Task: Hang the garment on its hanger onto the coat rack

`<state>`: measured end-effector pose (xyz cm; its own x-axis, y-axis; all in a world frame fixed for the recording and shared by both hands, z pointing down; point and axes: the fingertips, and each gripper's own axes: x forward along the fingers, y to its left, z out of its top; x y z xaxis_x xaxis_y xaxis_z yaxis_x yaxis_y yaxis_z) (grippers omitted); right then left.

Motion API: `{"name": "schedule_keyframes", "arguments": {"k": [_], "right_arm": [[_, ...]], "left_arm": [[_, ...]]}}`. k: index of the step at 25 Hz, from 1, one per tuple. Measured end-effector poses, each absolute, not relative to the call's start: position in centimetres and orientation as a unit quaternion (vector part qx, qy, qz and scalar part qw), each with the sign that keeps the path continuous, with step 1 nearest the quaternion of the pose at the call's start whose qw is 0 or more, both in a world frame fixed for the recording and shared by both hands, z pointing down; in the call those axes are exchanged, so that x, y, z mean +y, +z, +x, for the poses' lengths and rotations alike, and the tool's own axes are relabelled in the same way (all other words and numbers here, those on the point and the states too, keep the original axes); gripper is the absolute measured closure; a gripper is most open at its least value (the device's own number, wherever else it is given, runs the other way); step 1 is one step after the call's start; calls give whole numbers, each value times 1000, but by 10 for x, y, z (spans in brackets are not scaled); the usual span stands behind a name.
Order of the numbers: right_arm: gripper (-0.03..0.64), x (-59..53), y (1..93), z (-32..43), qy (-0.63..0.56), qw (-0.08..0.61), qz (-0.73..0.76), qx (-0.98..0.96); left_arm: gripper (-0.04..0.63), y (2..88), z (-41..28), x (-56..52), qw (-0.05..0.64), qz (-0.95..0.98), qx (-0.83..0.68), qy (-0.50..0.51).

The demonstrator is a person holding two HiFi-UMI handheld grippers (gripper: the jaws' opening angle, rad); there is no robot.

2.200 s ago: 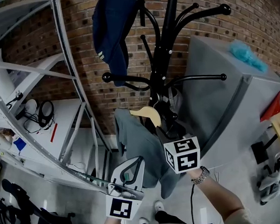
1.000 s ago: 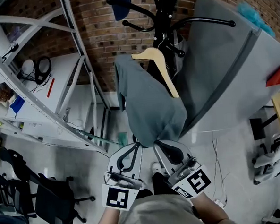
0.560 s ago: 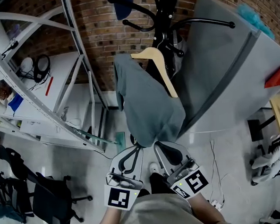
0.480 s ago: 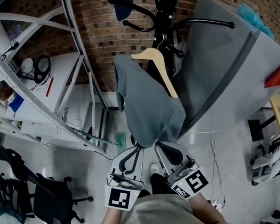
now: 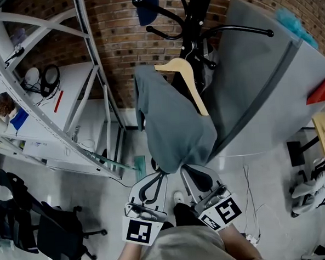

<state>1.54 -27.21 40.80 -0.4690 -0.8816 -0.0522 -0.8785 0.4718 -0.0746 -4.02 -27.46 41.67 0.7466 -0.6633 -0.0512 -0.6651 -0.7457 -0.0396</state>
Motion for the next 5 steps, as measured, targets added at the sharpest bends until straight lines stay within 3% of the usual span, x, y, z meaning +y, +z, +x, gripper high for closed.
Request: {"name": "schedule_keyframes", "arguments": {"k": [5], "right_arm": [[597,-273,414,7,-26,36,-507,861]], "left_arm": [[594,418,-46,-275,21,-932,360,20]]}}
